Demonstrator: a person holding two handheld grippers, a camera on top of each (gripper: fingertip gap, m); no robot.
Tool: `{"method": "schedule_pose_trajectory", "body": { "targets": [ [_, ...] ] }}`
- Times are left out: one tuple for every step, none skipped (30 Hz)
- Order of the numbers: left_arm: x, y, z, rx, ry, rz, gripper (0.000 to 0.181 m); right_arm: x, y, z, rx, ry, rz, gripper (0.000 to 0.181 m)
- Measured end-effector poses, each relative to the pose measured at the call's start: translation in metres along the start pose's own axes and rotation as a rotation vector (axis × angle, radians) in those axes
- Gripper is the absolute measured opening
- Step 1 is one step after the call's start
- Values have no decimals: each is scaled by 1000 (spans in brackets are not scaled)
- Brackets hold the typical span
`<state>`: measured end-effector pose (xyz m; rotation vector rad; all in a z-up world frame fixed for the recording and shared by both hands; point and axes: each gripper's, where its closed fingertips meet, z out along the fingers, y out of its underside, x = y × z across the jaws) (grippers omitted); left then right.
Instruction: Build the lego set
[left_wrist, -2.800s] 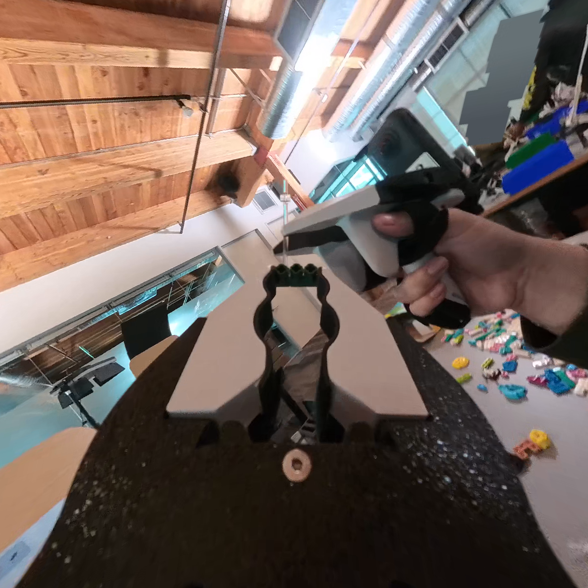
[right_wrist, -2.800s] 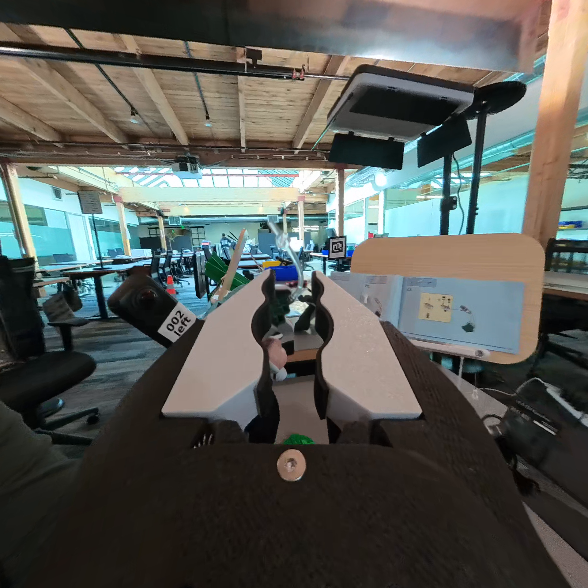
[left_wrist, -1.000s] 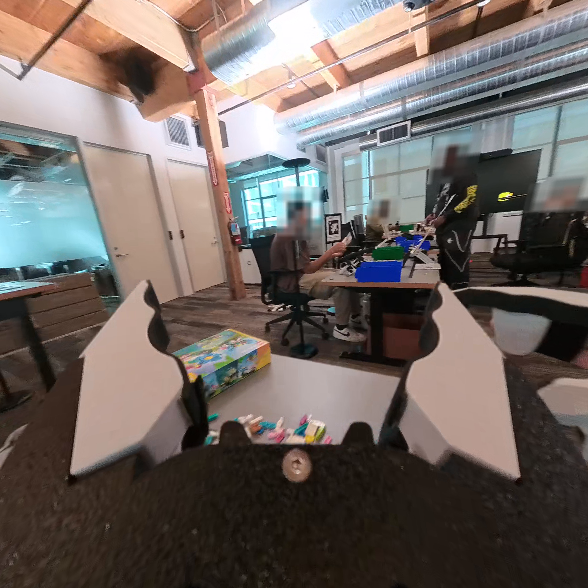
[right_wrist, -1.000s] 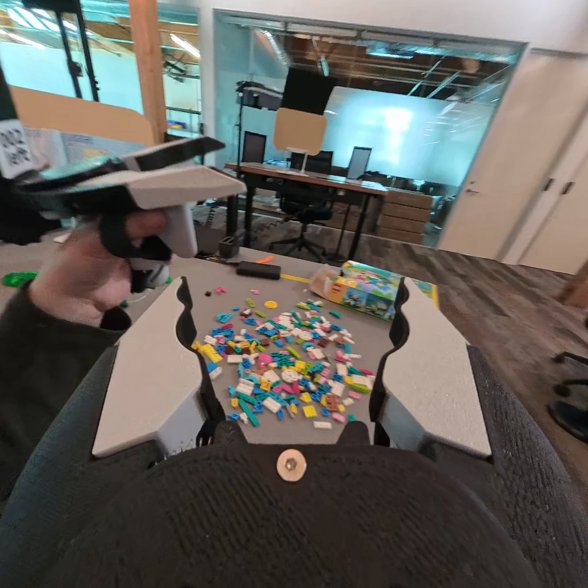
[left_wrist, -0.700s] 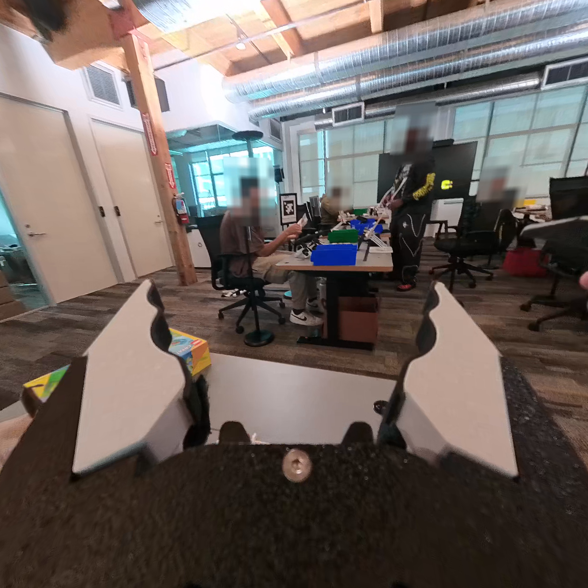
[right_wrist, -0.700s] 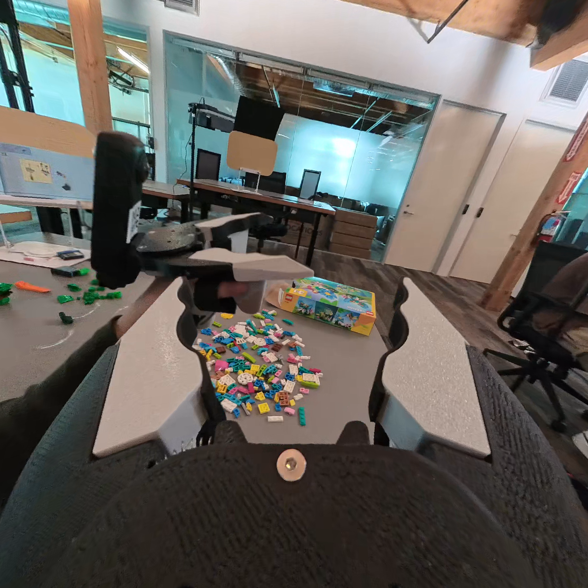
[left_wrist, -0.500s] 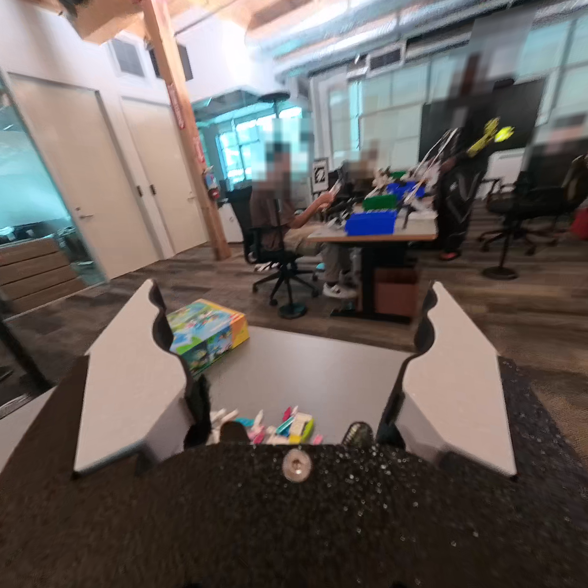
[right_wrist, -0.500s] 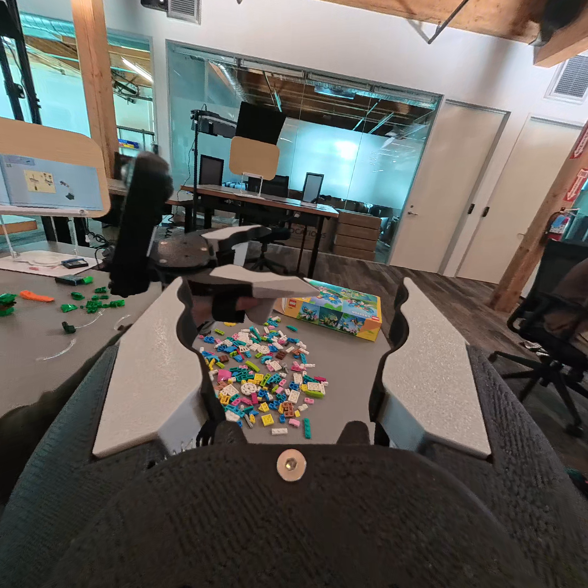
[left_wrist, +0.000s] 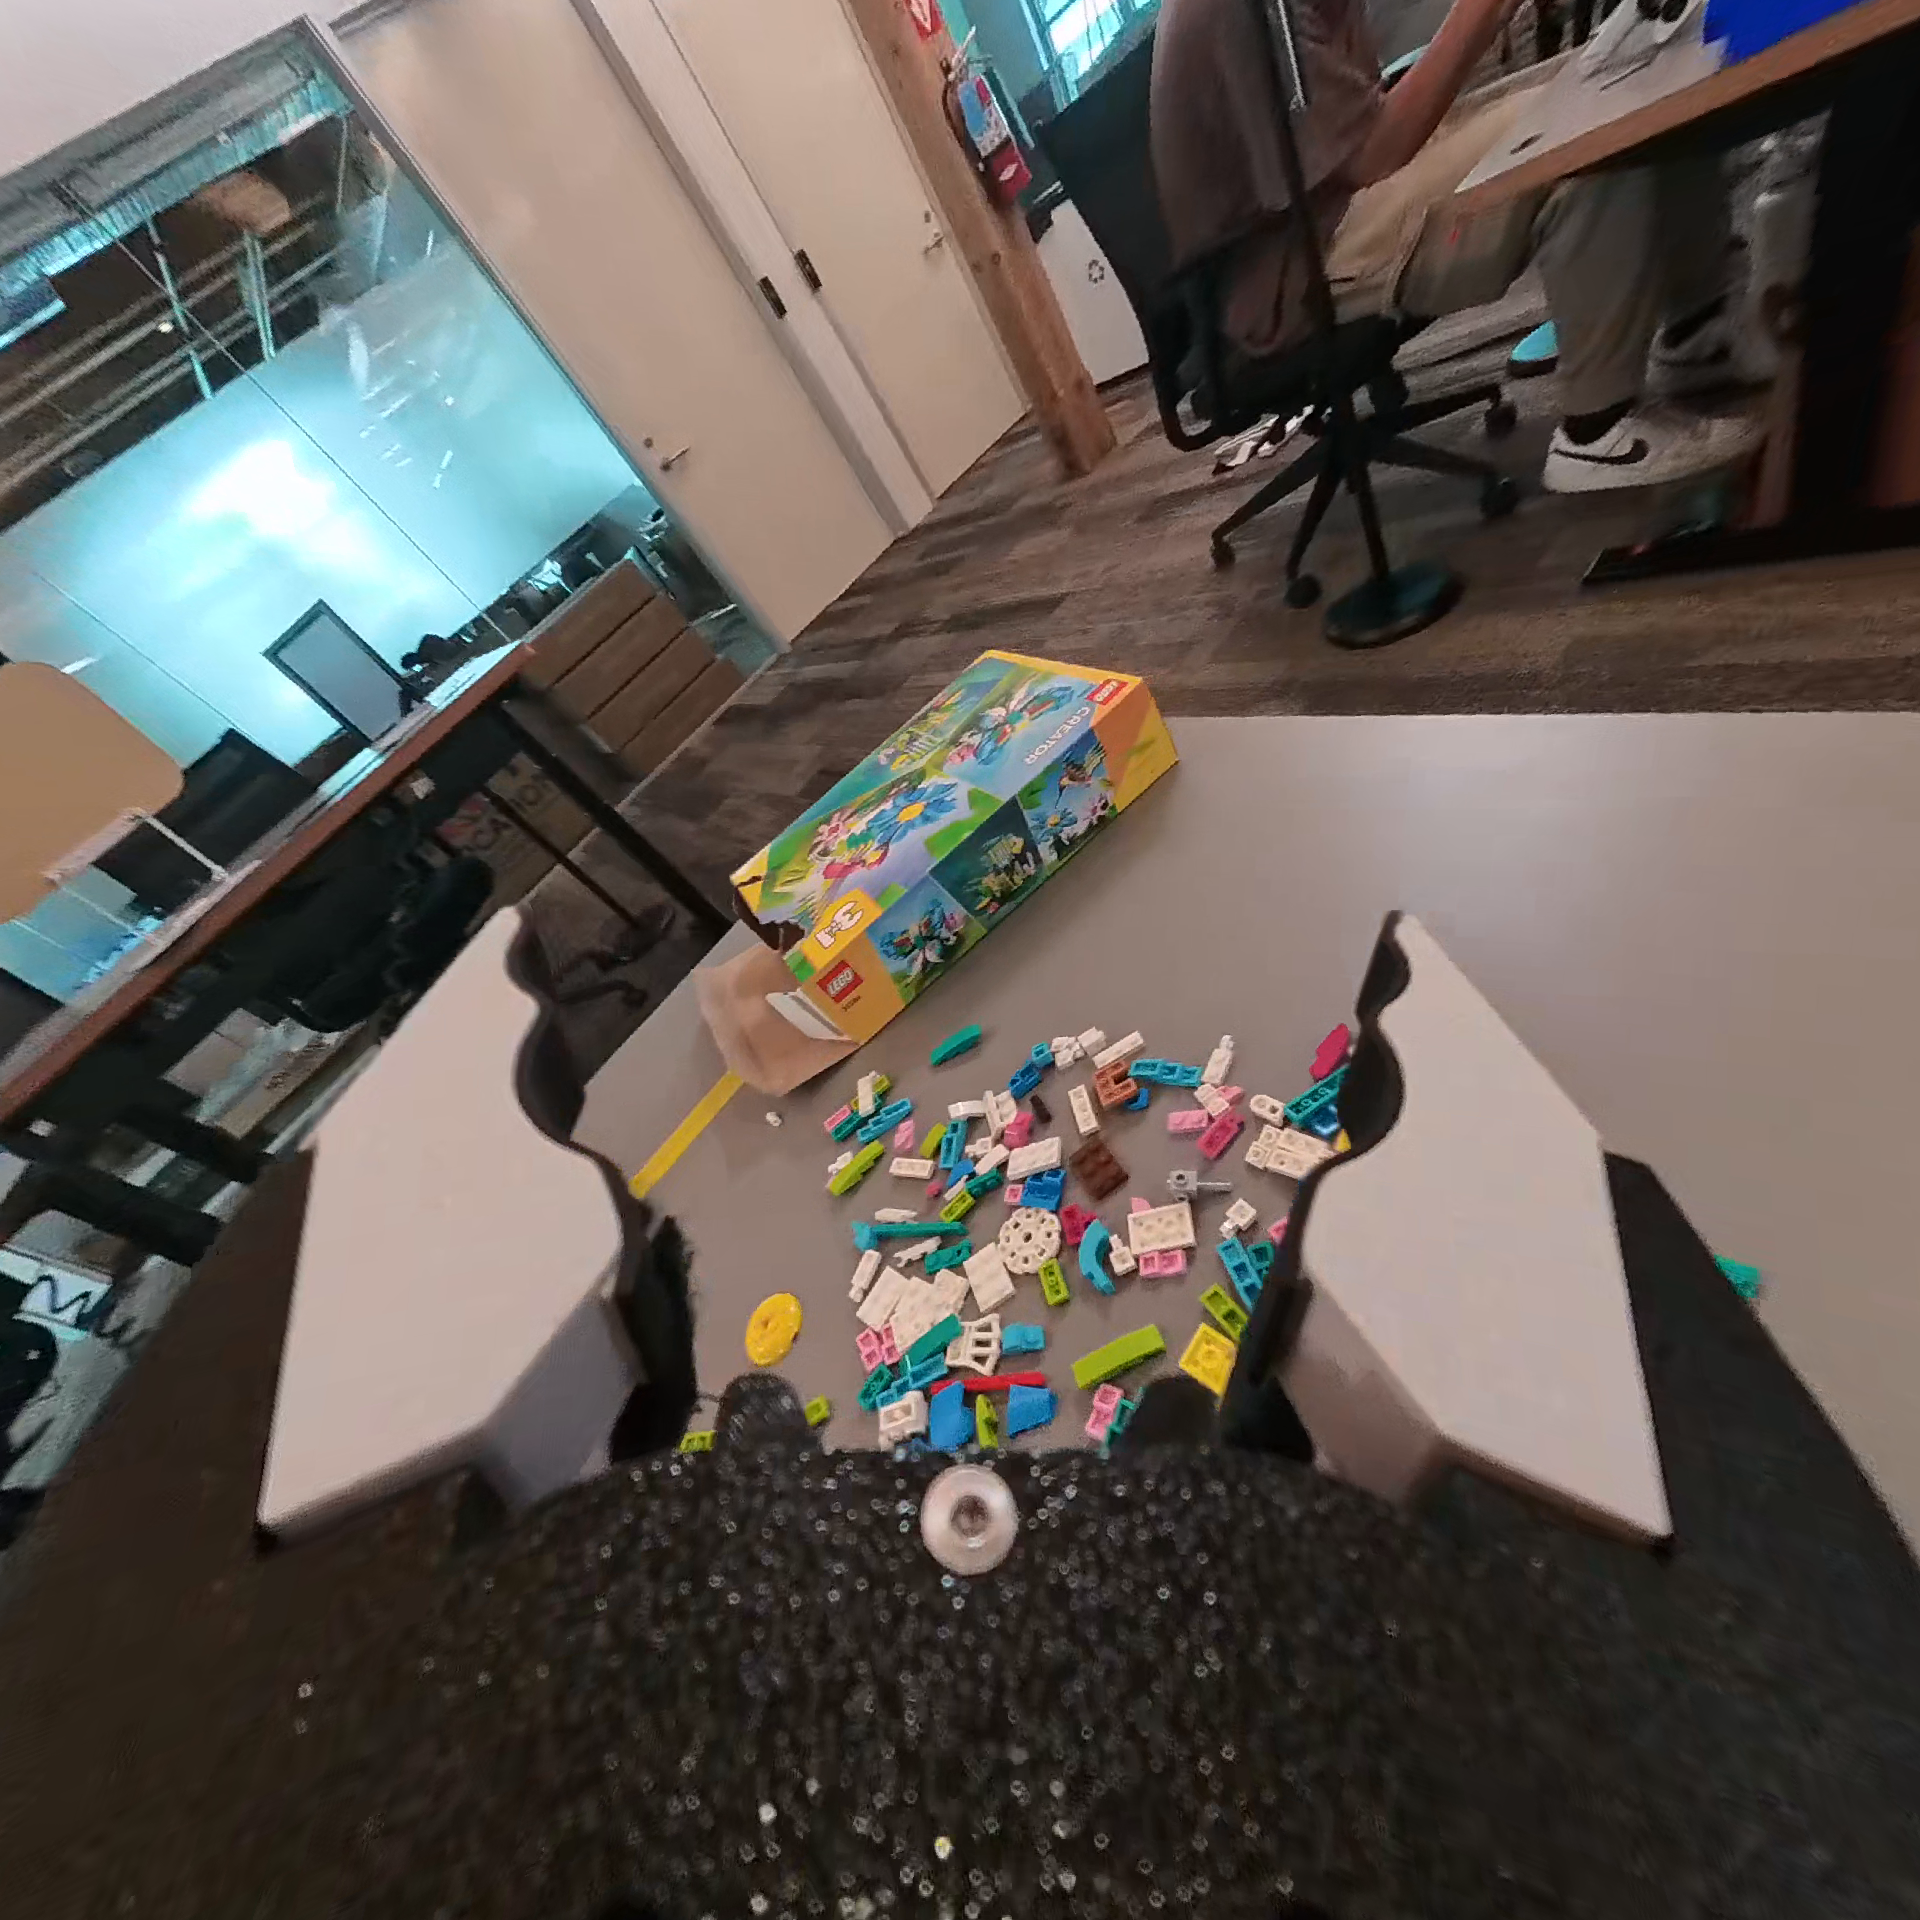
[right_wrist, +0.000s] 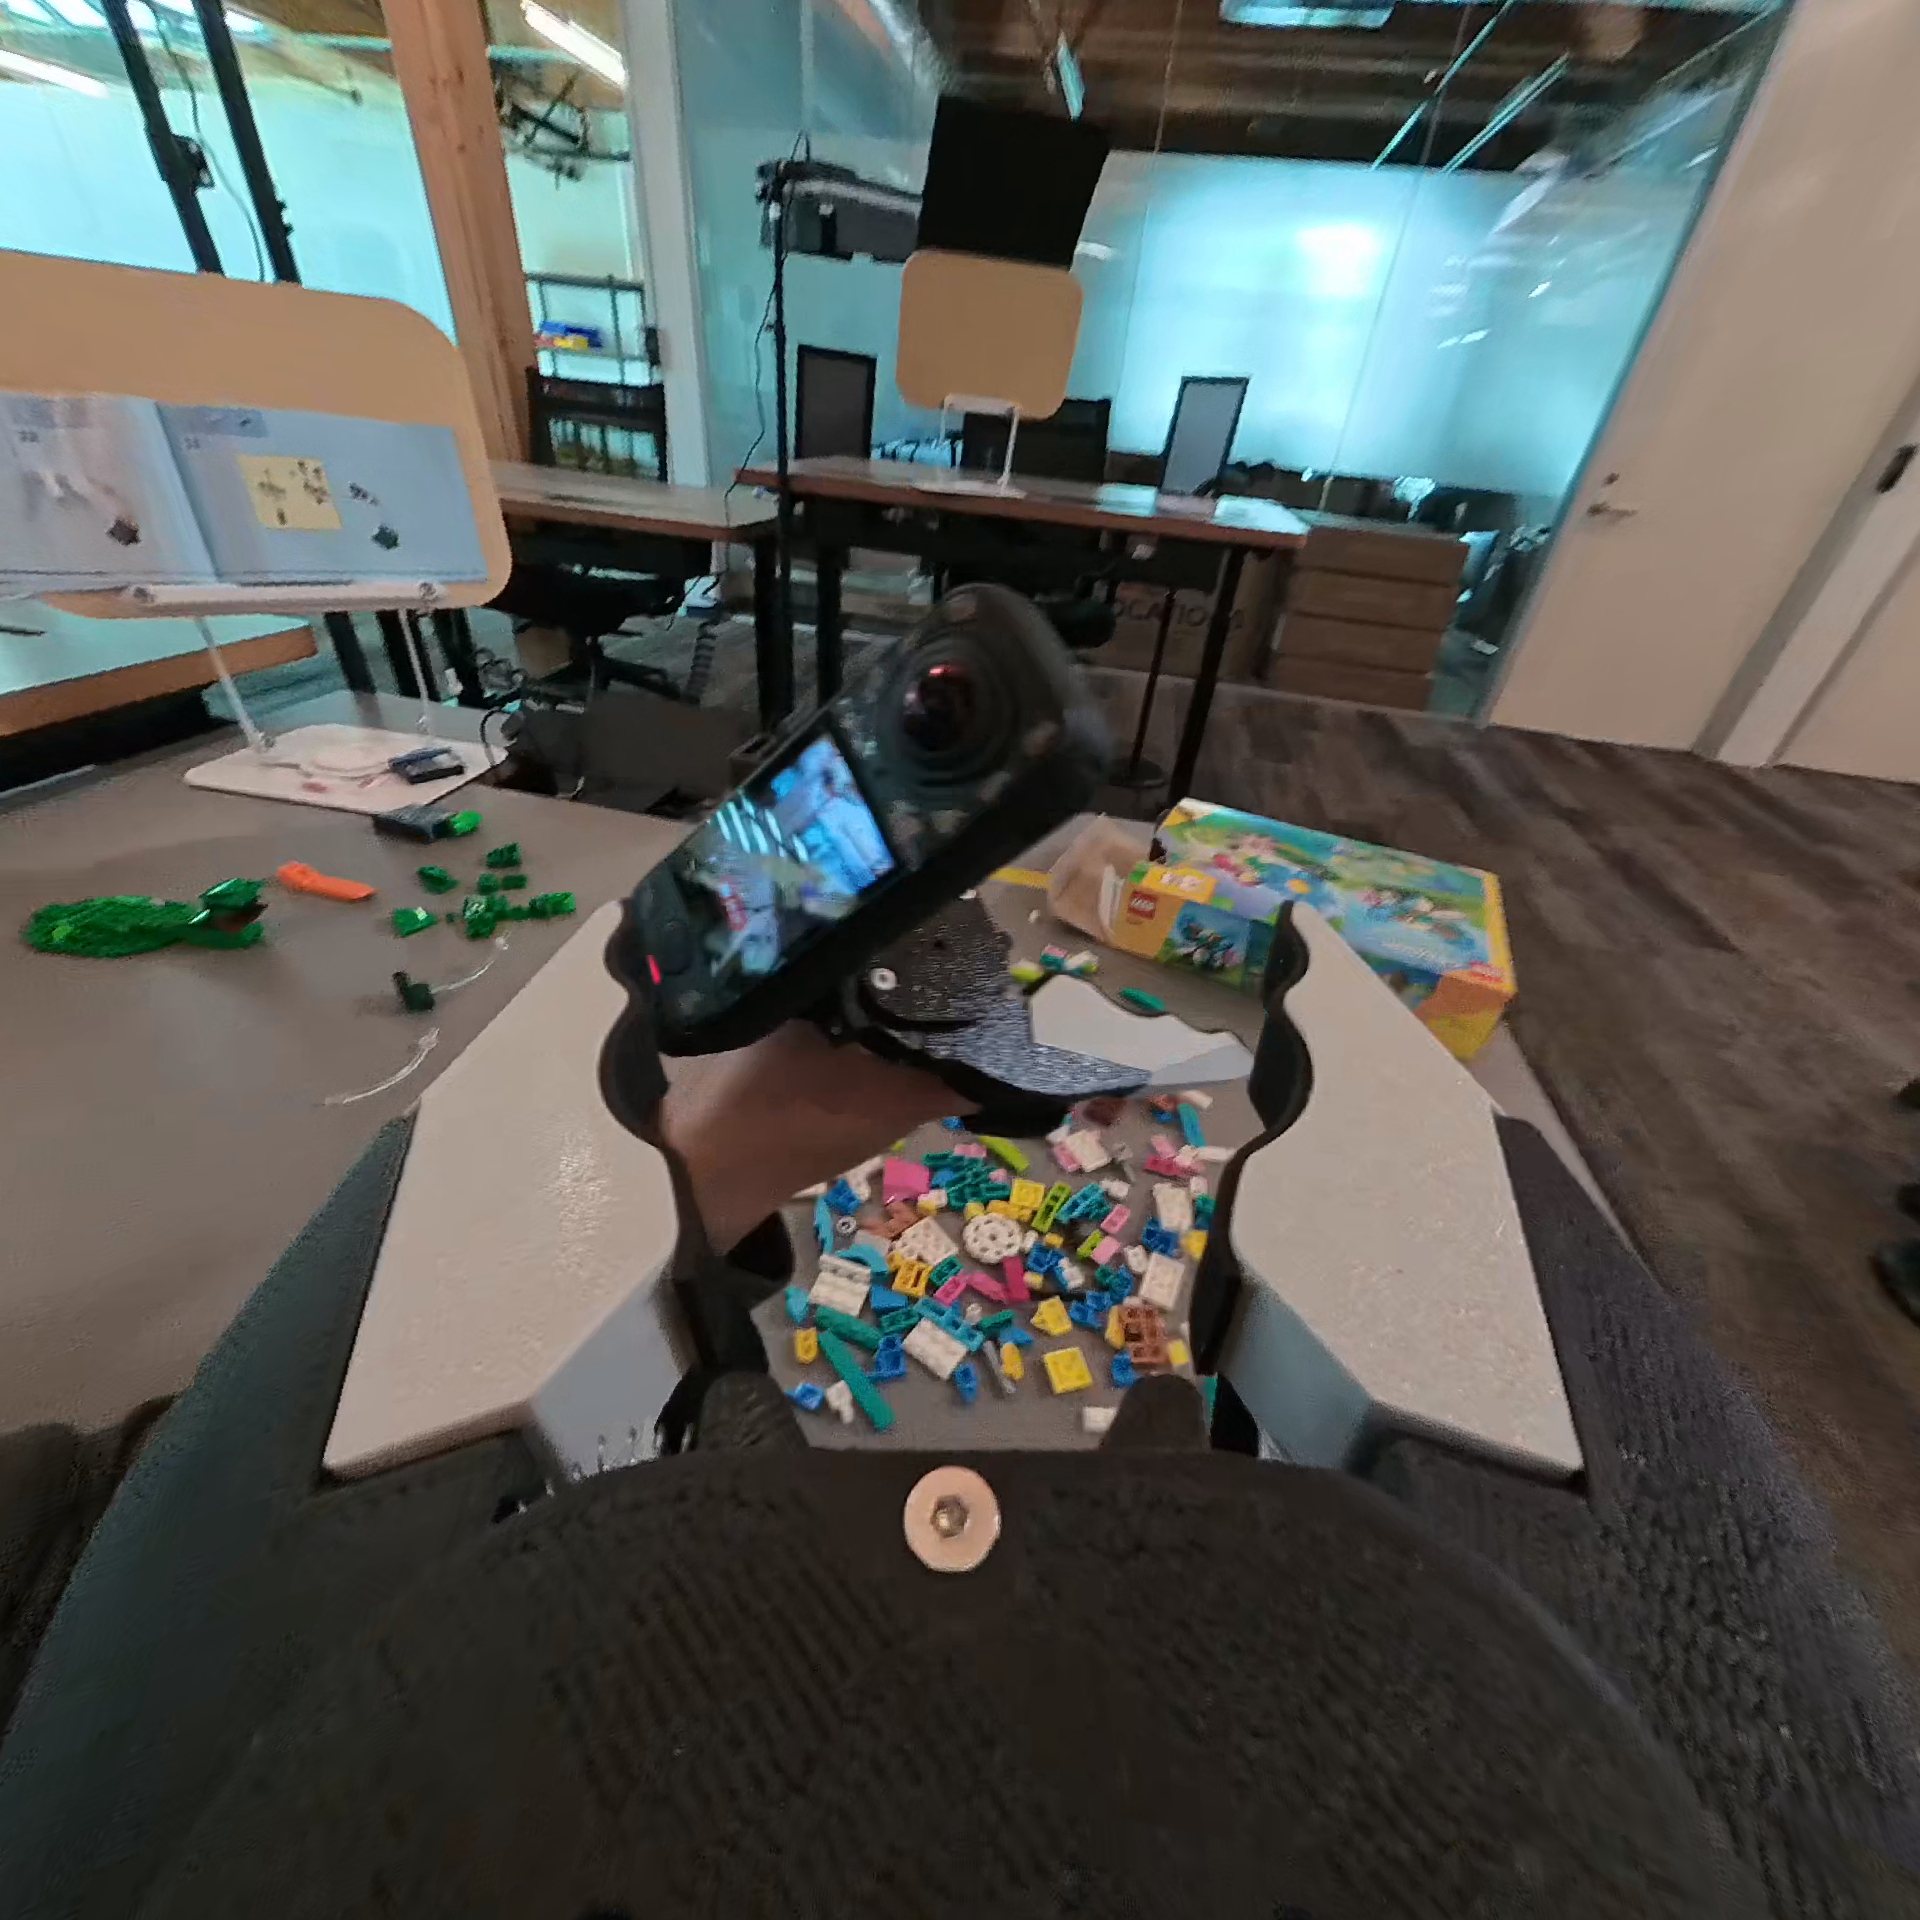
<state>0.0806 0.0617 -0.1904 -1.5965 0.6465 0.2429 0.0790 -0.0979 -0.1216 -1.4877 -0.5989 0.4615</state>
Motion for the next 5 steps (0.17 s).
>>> {"method": "schedule_pose_trajectory", "body": {
  "targets": [
    [2,0,1,-4,-2,12,147,-4,5,3,-28,-14,1,117],
    [5,1,2,-9,-1,19,147,-7,10,6,-58,-15,-6,119],
    [7,1,3,-13,-1,25,147,-8,14,8,-83,-10,-15,119],
    [8,2,3,-15,1,29,147,-8,17,10,-104,-6,-20,119],
    [10,2,3,-14,6,30,147,-9,20,11,-120,-1,-24,118]
  ]
}}
